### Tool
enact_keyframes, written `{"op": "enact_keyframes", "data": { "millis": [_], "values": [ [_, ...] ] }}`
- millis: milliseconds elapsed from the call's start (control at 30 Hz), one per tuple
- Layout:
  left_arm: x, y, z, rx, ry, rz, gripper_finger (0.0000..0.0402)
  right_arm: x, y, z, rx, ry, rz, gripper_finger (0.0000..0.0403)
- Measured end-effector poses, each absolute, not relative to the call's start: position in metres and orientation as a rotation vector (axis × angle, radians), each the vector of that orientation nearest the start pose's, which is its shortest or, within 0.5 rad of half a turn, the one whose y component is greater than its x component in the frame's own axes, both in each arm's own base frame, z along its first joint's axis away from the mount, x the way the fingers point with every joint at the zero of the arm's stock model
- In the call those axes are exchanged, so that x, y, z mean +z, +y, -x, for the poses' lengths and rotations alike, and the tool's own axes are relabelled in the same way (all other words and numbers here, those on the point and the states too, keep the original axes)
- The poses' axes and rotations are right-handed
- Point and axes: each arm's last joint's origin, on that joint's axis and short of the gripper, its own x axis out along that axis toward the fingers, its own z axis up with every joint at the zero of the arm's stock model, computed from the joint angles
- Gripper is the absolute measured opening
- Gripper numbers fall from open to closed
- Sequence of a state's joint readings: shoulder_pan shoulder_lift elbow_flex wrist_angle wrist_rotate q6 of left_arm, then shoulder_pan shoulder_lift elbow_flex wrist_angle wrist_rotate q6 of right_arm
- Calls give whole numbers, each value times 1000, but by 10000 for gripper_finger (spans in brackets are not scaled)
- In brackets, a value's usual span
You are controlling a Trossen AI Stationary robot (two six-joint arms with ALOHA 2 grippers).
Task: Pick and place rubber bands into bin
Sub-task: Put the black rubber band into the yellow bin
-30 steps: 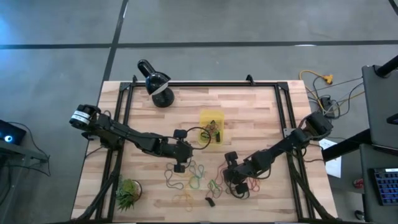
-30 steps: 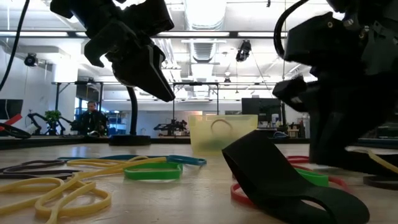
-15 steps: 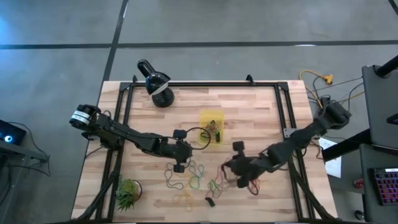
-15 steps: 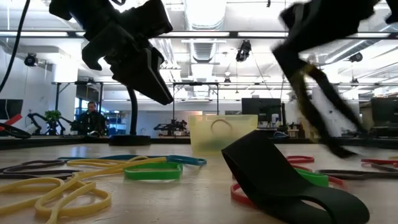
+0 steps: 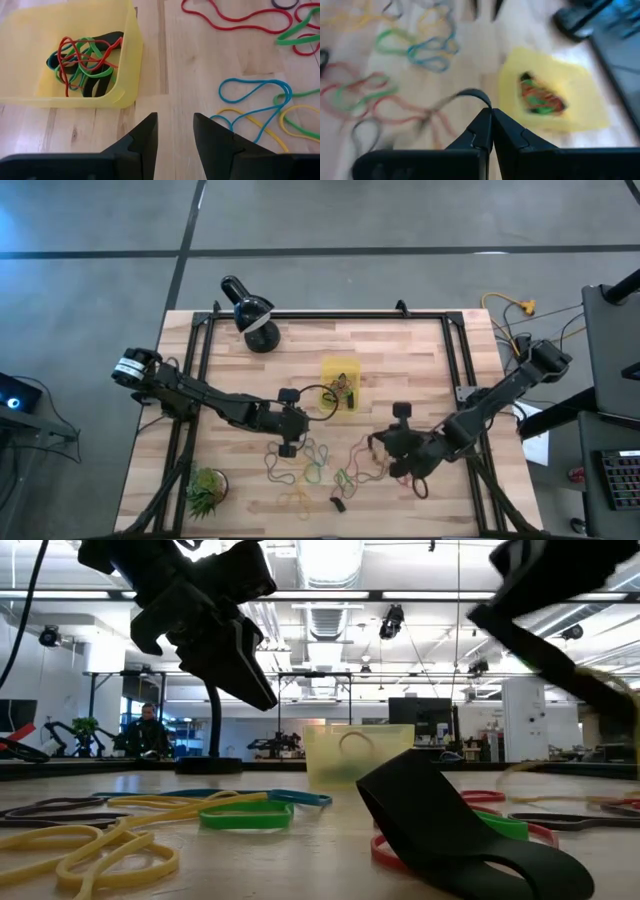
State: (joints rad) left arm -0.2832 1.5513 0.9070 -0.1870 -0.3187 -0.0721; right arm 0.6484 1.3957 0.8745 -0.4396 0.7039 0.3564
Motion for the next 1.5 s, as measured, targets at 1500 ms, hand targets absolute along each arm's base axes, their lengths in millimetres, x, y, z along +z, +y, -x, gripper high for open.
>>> {"op": "enact_keyframes", "data": {
  "millis": [1500],
  "values": [
    [198, -79, -303, 57, 737, -170, 109, 250, 9, -306, -587, 590, 464, 8]
  ]
}}
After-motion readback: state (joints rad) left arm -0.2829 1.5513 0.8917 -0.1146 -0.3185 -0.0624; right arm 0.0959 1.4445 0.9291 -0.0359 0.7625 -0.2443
